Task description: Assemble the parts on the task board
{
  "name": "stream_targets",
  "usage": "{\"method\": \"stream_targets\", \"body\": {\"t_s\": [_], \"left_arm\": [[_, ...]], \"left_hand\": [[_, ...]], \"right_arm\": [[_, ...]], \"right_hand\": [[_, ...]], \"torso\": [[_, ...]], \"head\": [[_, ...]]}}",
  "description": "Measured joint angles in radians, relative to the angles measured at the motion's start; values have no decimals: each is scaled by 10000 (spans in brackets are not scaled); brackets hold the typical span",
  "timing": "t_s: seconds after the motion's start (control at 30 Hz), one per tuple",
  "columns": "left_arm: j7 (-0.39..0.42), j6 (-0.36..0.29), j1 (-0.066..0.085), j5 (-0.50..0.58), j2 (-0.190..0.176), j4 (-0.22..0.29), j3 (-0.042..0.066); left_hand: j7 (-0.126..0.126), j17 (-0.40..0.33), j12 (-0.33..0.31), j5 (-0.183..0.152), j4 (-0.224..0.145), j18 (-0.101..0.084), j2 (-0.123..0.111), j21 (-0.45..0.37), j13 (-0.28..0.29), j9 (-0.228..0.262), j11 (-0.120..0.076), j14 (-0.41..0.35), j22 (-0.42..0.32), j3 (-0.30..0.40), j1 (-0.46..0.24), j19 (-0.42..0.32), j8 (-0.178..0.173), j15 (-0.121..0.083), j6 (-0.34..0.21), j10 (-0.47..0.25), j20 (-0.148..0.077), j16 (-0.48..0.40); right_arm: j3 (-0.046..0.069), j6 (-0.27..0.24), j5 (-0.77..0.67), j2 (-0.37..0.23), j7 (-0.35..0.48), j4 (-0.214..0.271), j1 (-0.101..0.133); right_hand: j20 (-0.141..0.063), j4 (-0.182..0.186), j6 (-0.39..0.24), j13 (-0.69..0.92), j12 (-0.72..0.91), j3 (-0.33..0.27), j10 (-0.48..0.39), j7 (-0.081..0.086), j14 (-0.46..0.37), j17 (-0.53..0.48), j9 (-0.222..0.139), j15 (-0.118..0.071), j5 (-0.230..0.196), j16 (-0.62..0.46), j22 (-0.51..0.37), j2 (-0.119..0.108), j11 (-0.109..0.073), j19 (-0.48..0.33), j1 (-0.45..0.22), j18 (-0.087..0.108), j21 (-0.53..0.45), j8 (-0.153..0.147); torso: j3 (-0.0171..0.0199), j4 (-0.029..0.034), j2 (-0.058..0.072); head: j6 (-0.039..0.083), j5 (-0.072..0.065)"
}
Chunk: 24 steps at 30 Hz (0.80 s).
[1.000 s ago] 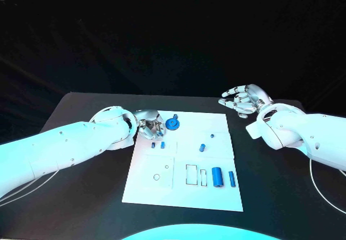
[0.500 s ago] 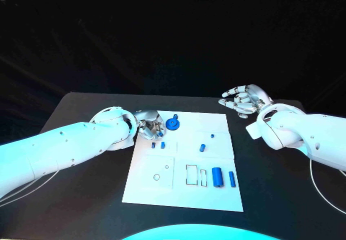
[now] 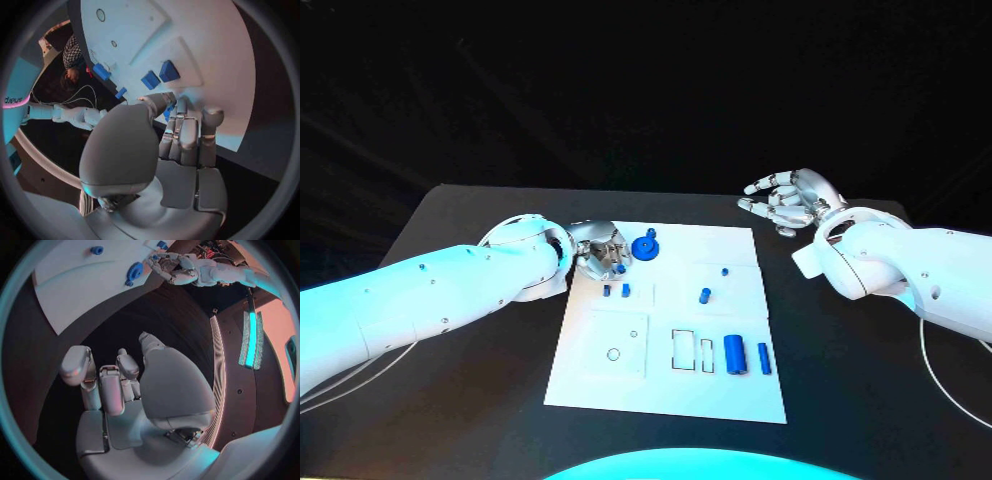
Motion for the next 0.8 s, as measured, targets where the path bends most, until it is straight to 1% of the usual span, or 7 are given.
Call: {"method": "stream_targets", "body": {"t_s": [0.3, 0.4, 0.43, 0.57, 0.6, 0.67, 0.8], "left_arm": [[-84, 17, 0, 8, -77, -35, 0], [-96, 17, 2, 12, -125, -50, 3], [-99, 15, 4, 14, -146, -60, 5], [-100, -8, 10, 21, -218, -135, 13], [-100, -17, 12, 23, -236, -154, 16], [-97, -51, 17, 32, -284, -204, 25], [-70, -170, 16, 91, -378, -298, 70]], "left_hand": [[0, -20, -26, 0, 0, -1, -28, 0, 17, -16, -2, -31, -31, 0, -28, -35, 0, -31, 0, 0, 35, 0], [0, -48, -41, 0, 0, -1, -39, -41, 22, -16, -2, -50, -71, 0, -39, -71, -36, -12, 1, 0, 0, -38], [0, -48, -67, 0, 0, -1, -39, -41, 27, -18, -2, -68, -72, 0, -39, -71, -36, 5, 1, 0, 0, -38], [-32, -99, -92, -1, 0, -1, -38, -85, 29, -42, -3, -68, -109, -1, -38, -81, -48, 5, -37, 1, 10, -38], [-13, -127, -136, -1, 0, -1, -39, -85, 29, -46, 0, -88, -134, -1, -38, -114, -75, 26, -56, -2, 32, -38], [2, -215, -171, -1, 0, 1, -39, -175, 26, -46, 30, -164, -225, -1, -39, -189, -74, 20, -71, -81, 3, -100], [25, -528, -320, -1, -28, 1, -39, -318, -58, -55, 91, -379, -424, 60, -38, -347, -74, 65, -48, -213, 62, -213]], "right_arm": [[0, -8, 0, -8, -5, 0, 0], [0, -15, 0, -17, -6, 0, 0], [0, -17, -2, -21, -7, 0, 0], [0, -17, -31, -28, -13, 0, 0], [0, -12, -45, -28, -16, -2, 0], [0, 18, -99, -29, -31, -13, 0], [0, 151, -289, -29, -86, -38, 0]], "right_hand": [[0, 0, -35, -96, 0, 0, -9, -36, 0, -1, 0, 0, 0, 0, -58, 0, -9, 0, 0, 0, -88, 0], [-77, -14, -11, -1069, -775, 14, -745, -103, 0, -1, -3, 0, 0, -123, -196, 0, -31, -77, 0, 0, -350, 115], [-81, -11, -34, -1872, -1437, 76, -1278, -124, 0, -49, -17, 0, 0, -200, -278, -4, -35, -158, 5, -1, -486, 158], [-107, 7, -80, -3633, -3072, 229, -2264, -143, 0, -278, -48, 0, 0, -351, -446, -101, -8, -218, 101, 0, -791, 270], [-107, -7, -81, -3849, -3320, 308, -2334, -144, 5, -308, -61, -5, 0, -391, -465, -165, -11, -218, 166, 6, -837, 308], [-107, -54, -91, -4474, -4032, 584, -2371, -155, 31, -331, -95, -43, 0, -426, -473, -401, -44, -218, 413, 153, -882, 386], [-107, -228, 12, -5239, -5023, 1179, -2550, -184, 1, -347, -138, -73, 0, -426, -473, -533, -11, -218, 1041, 158, -932, 386]], "torso": [[-3, 0, 0], [-4, 0, -1], [-4, 0, -1], [-5, 0, -2], [-5, 0, -3], [-4, 0, -3], [-10, -1, -5]], "head": [[-2, -4], [-4, -12], [-4, -14], [-3, -27], [2, -29], [8, -32], [30, -39]]}}
